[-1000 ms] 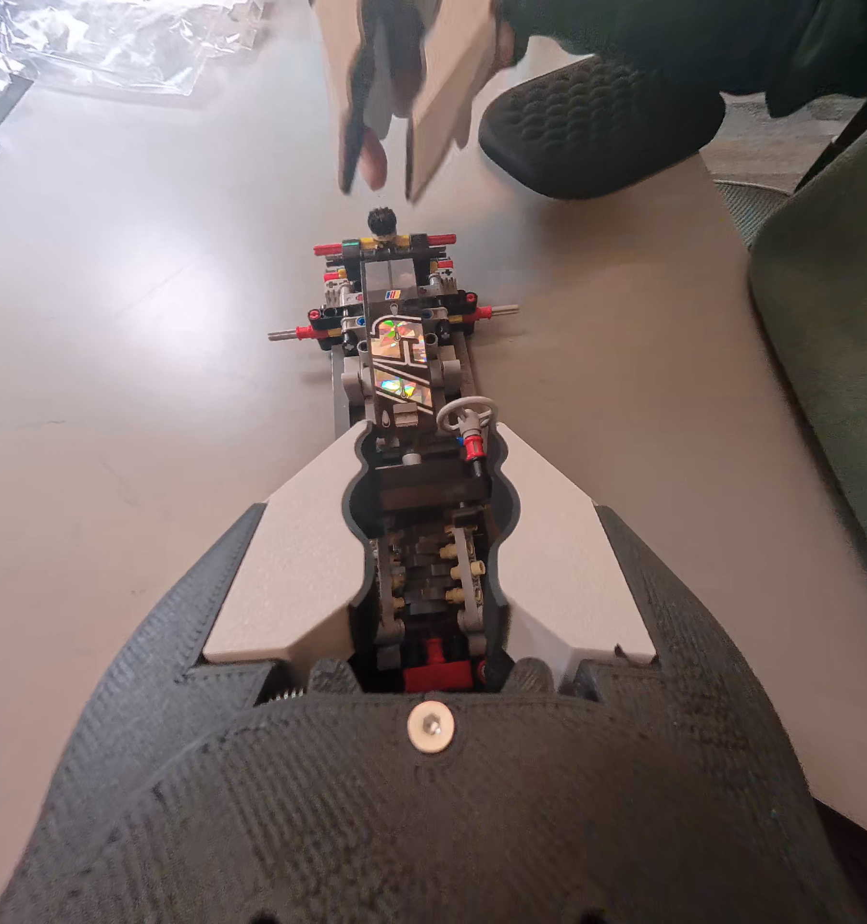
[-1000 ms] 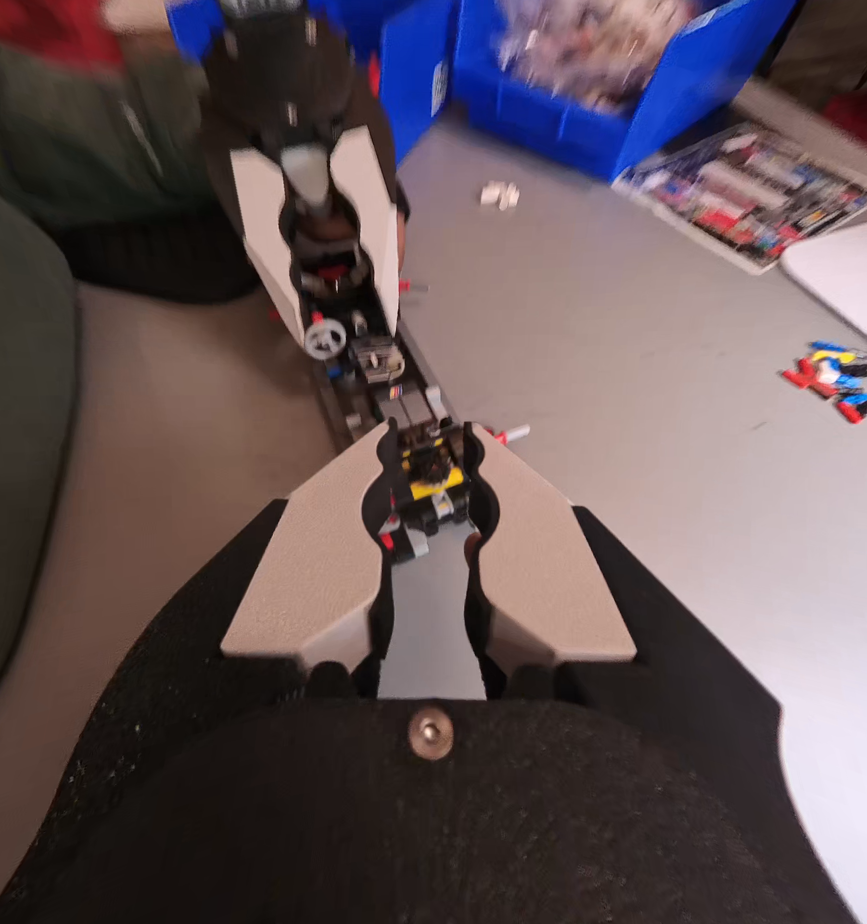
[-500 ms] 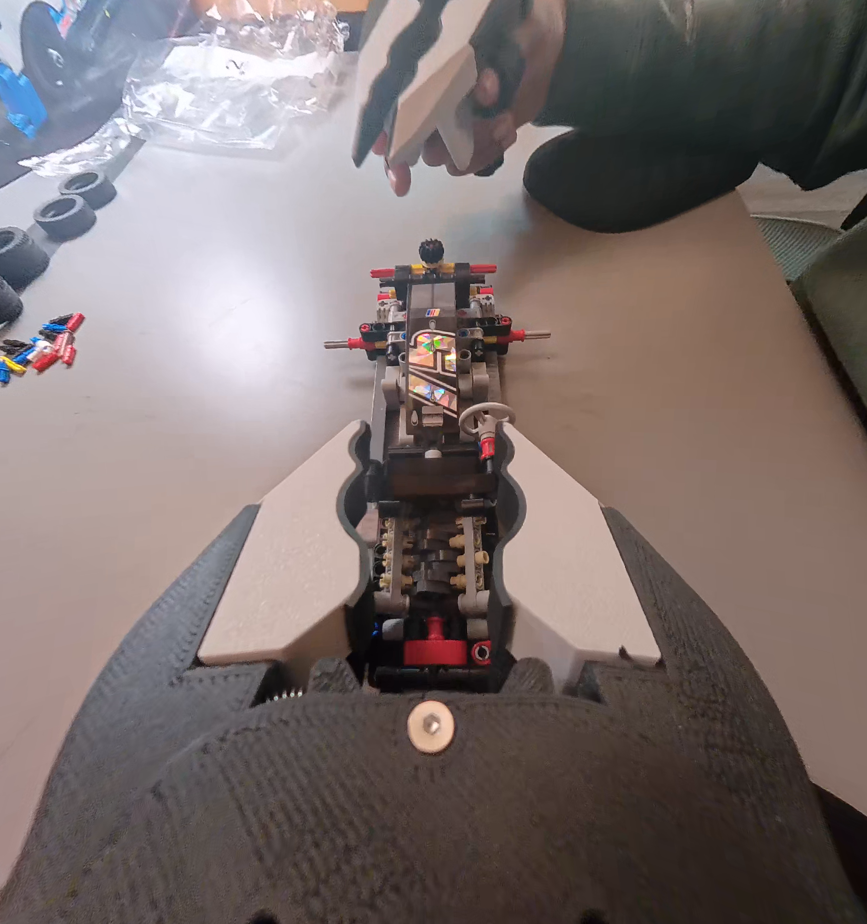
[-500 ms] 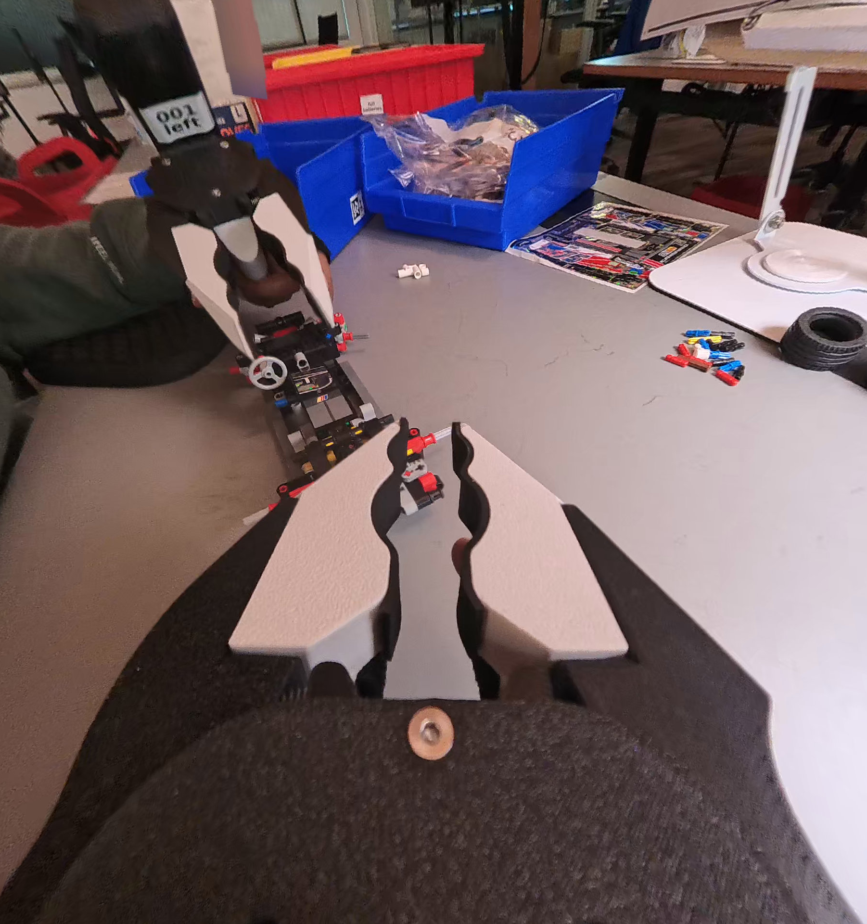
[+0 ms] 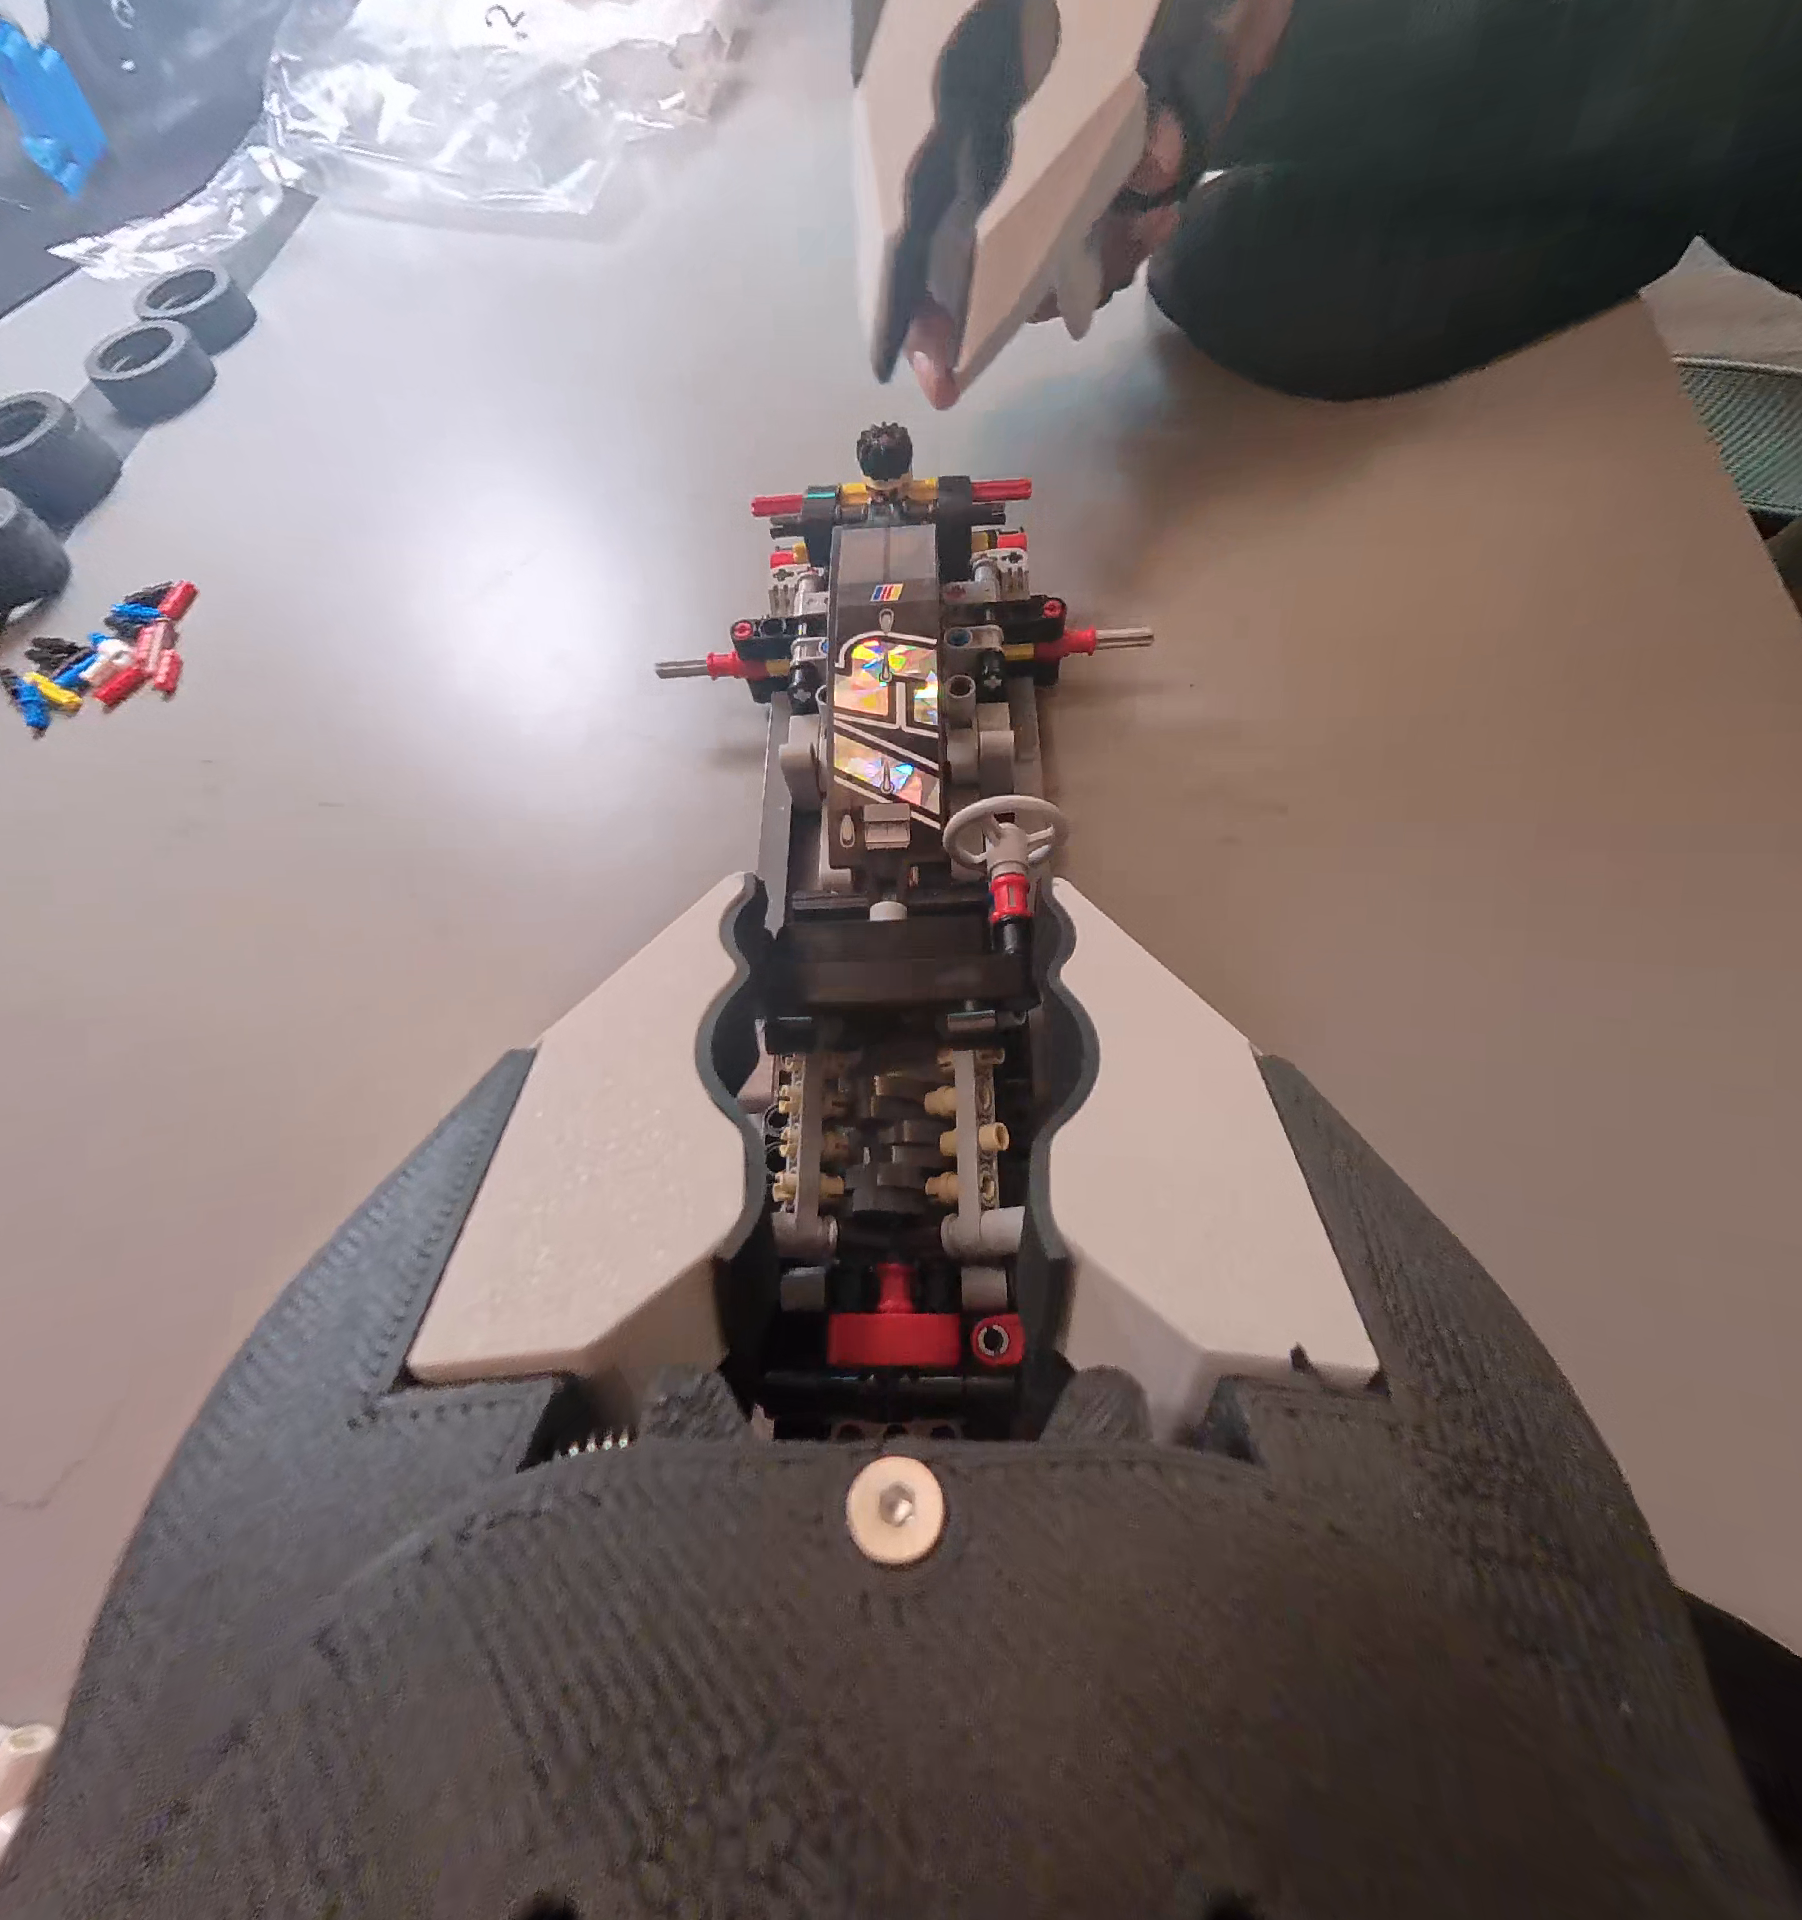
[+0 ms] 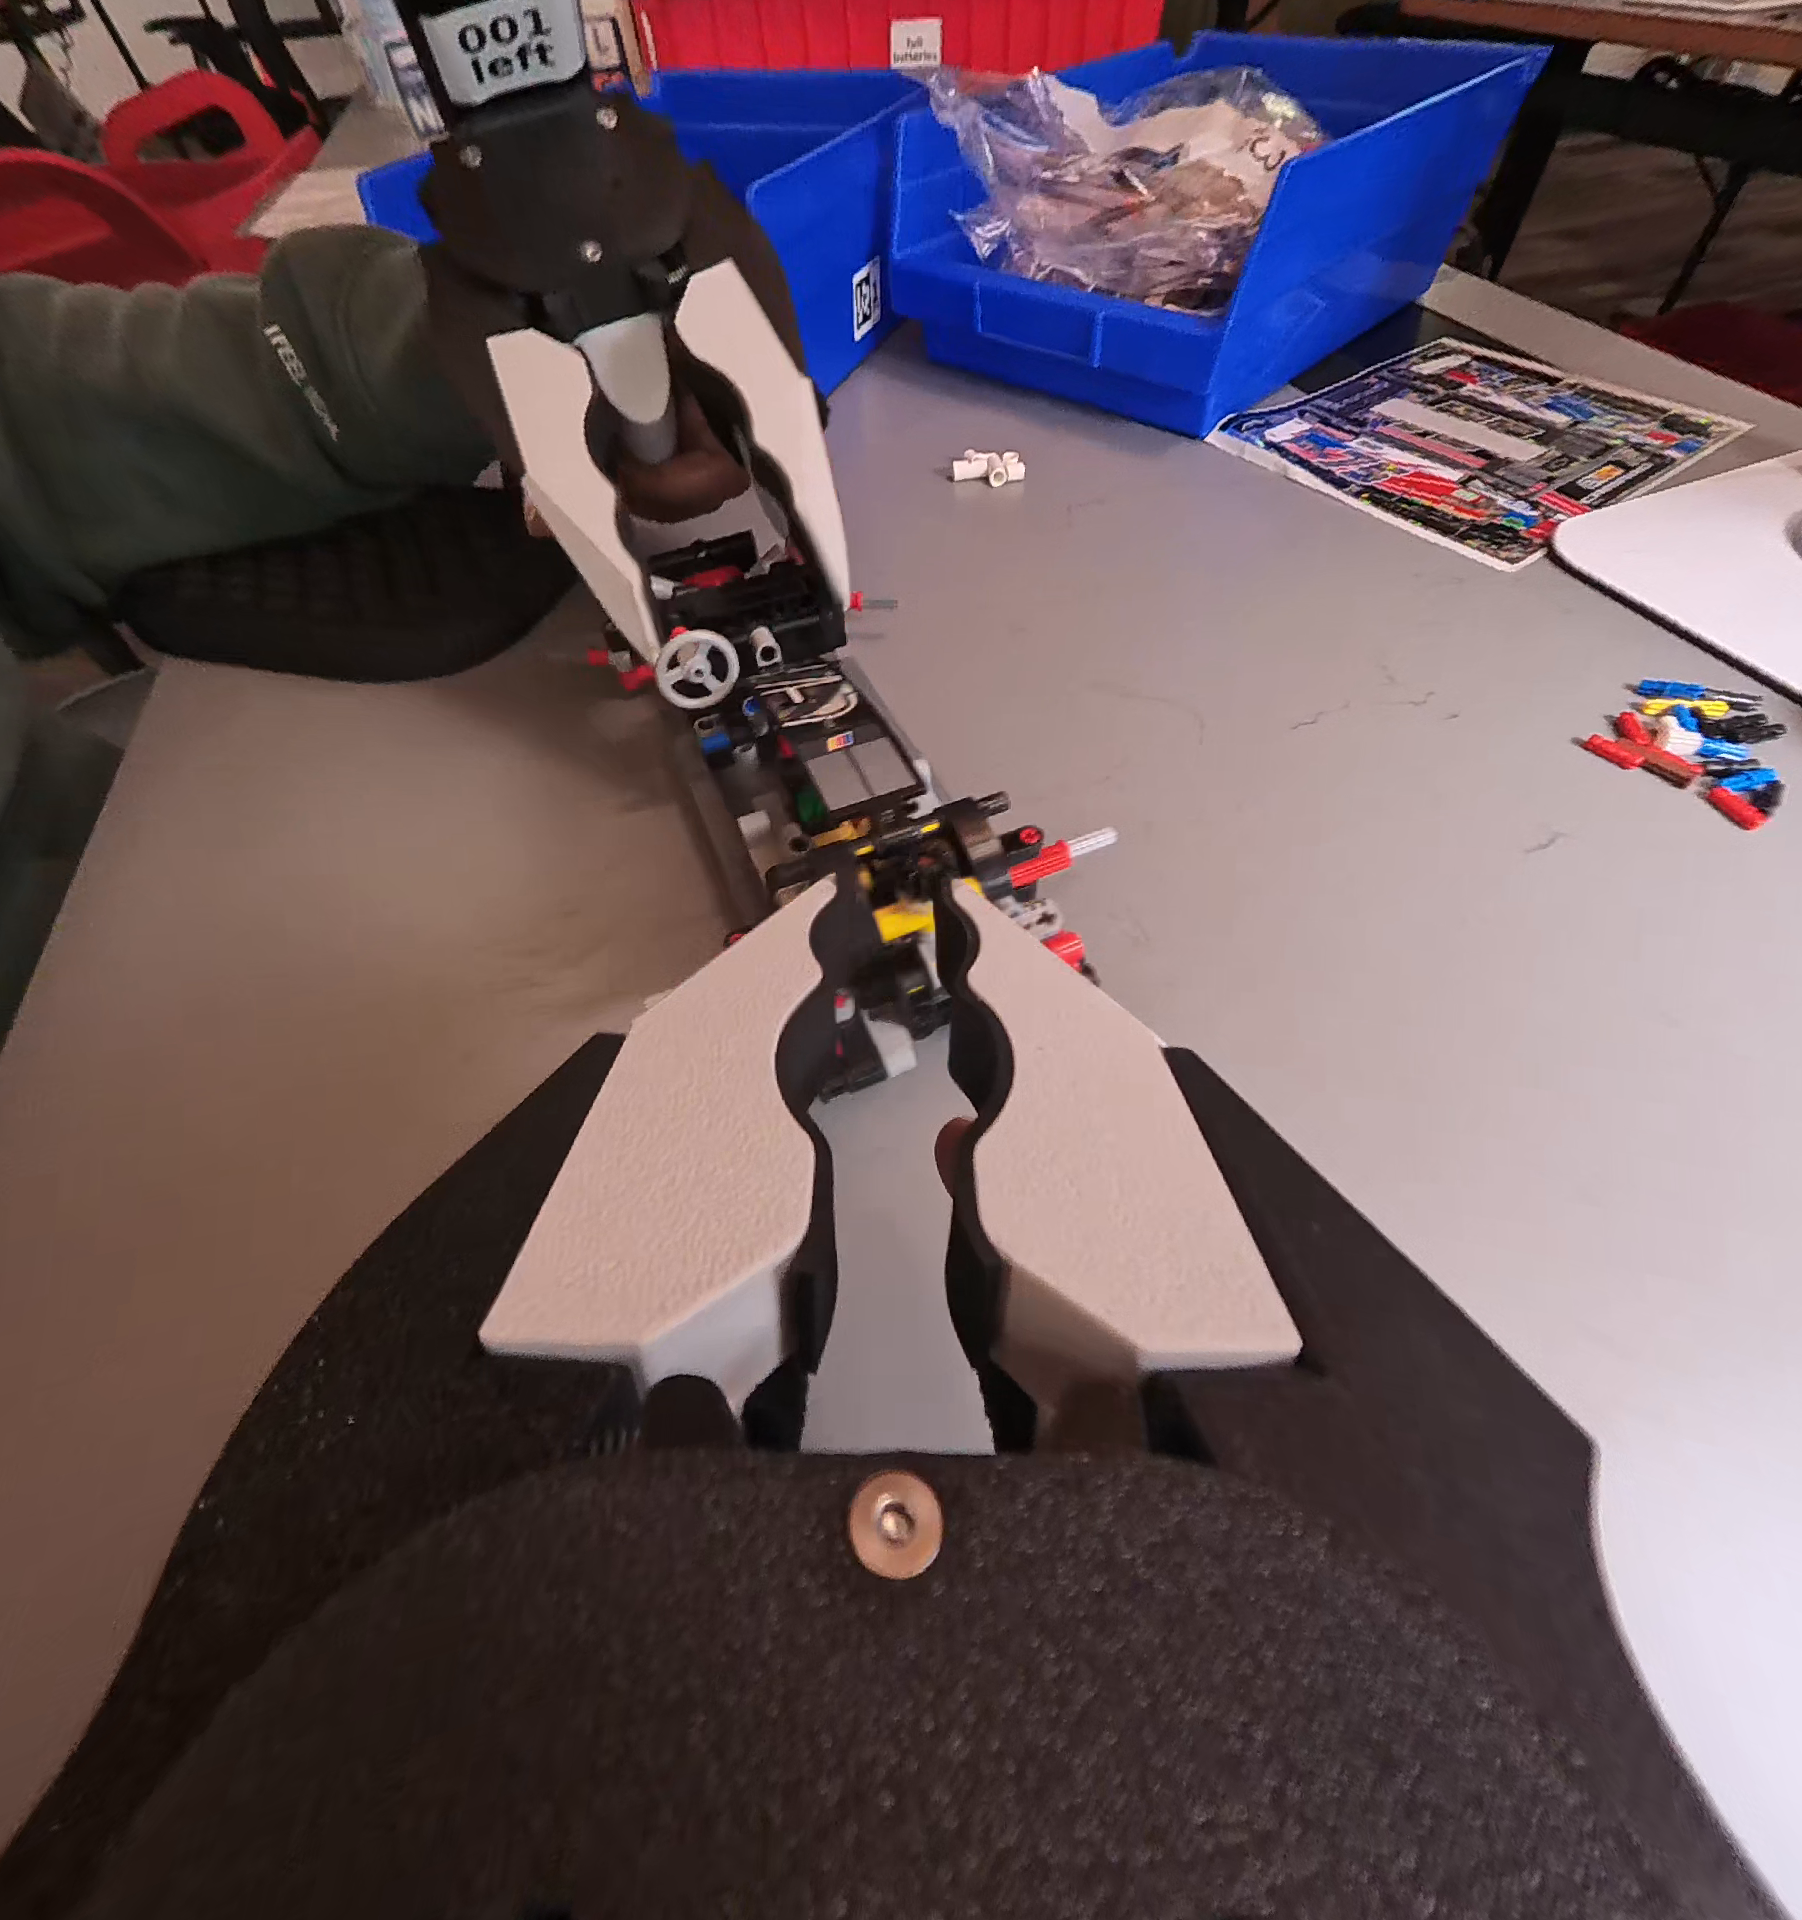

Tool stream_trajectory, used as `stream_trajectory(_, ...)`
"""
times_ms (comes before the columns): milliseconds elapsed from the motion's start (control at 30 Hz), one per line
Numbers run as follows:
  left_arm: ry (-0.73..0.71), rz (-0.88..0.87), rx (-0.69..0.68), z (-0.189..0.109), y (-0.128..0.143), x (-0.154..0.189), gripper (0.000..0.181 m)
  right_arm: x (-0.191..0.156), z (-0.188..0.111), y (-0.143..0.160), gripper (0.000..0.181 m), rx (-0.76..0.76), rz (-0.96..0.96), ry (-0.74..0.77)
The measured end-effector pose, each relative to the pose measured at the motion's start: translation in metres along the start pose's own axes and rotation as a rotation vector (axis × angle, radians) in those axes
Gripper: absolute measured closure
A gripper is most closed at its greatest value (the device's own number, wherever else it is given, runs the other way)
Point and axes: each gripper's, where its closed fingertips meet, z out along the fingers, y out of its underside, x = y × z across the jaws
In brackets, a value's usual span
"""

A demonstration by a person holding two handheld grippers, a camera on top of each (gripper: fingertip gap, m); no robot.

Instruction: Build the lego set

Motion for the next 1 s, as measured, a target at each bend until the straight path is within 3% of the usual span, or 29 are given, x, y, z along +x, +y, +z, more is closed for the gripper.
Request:
stream_trajectory(100,-0.021,-0.011,0.032,-0.006,-0.005,-0.006,0.129,-0.003,0.005,0.006,0.168,-0.041,-0.045,0.009)
stream_trajectory(267,-0.05,-0.038,0.1,-0.009,-0.037,-0.008,0.125,0.007,0.003,0.016,0.168,-0.108,-0.109,0.07)
stream_trajectory(367,-0.035,-0.009,-0.006,0.014,-0.043,-0.004,0.123,0.018,0.0,0.022,0.167,-0.134,-0.107,0.108)
stream_trajectory(600,0.074,0.022,-0.312,0.072,-0.025,-0.001,0.117,0.032,-0.01,0.021,0.169,-0.129,-0.13,0.203)
stream_trajectory(900,0.085,-0.074,-0.352,0.098,-0.033,-0.012,0.098,0.052,-0.017,0.025,0.171,-0.17,-0.114,0.312)
stream_trajectory(1000,0.078,-0.075,-0.37,0.101,-0.037,-0.013,0.111,0.056,-0.019,0.026,0.172,-0.176,-0.1,0.338)
